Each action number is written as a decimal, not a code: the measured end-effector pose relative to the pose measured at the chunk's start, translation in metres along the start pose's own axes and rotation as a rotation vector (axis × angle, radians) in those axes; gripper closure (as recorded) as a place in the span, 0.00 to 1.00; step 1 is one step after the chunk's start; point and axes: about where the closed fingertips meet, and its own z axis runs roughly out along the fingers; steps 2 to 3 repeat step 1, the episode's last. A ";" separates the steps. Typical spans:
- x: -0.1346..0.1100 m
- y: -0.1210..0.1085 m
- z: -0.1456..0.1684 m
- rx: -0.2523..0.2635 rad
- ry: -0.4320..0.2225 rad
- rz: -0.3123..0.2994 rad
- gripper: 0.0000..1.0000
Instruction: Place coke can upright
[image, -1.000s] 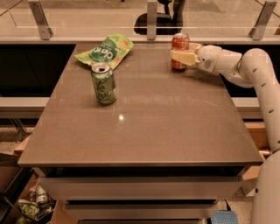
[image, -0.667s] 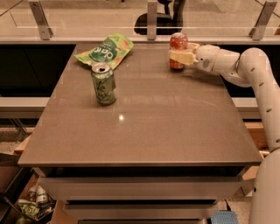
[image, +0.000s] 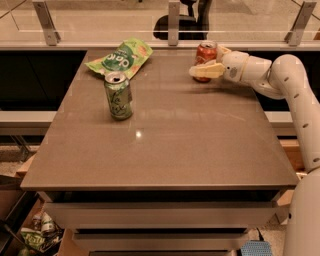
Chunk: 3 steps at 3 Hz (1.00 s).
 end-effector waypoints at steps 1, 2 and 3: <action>0.000 0.000 0.000 0.000 0.000 0.000 0.00; 0.000 0.000 0.000 0.000 0.000 0.000 0.00; 0.000 0.000 0.000 0.000 0.000 0.000 0.00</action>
Offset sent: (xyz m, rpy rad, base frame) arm 0.0000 0.0000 0.0000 0.0000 0.0000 0.0000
